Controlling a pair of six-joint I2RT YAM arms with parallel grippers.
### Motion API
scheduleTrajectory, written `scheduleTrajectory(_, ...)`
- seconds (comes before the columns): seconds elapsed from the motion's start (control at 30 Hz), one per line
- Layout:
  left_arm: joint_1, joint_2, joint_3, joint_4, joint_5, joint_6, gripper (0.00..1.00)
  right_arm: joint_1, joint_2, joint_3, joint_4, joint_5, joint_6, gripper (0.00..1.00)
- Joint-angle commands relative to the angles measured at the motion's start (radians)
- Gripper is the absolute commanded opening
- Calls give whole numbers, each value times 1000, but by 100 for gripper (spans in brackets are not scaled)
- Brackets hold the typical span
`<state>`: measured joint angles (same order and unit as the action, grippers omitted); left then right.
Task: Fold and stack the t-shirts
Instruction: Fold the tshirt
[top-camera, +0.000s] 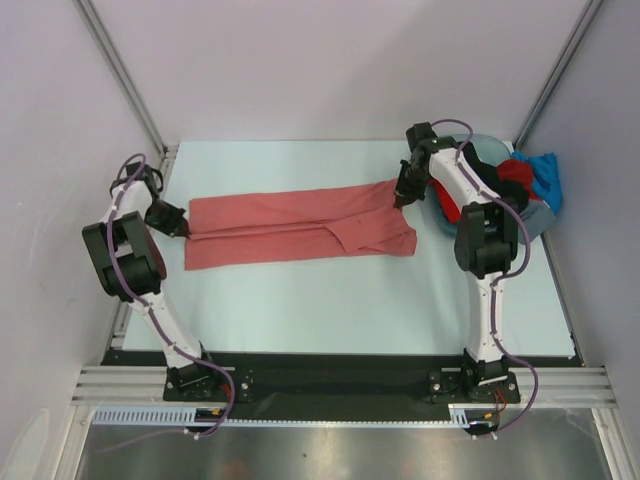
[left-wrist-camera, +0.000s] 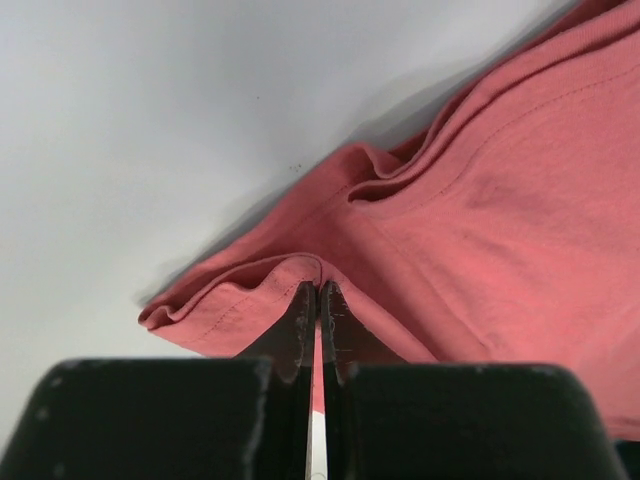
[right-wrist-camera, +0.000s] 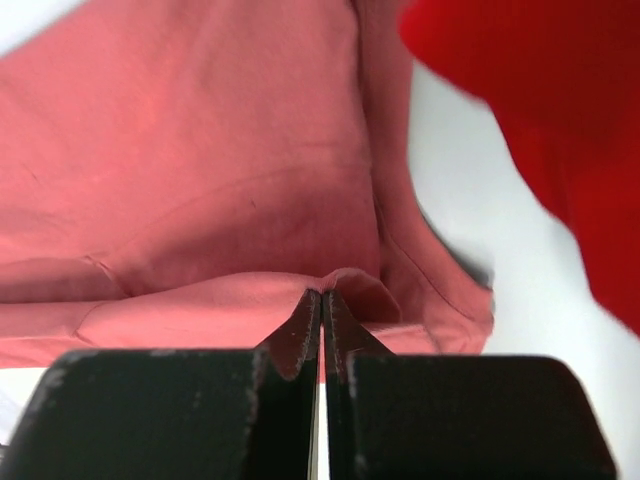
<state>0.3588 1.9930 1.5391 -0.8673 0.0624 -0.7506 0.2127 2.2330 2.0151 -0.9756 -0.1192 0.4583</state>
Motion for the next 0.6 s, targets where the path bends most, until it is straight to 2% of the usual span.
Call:
scheduleTrajectory(0.0, 0, 24, 55, -15, -15, -20, 0, -9, 34, 77, -23, -2, -24, 0)
scheduleTrajectory(0.2, -1, 27, 72, -44, -88, -26, 0, -10, 63, 120, -26, -23, -30, 0)
scheduleTrajectory(0.57, 2, 55, 95, -58, -92, -21, 0, -9, 122, 191, -28, -50, -32, 0)
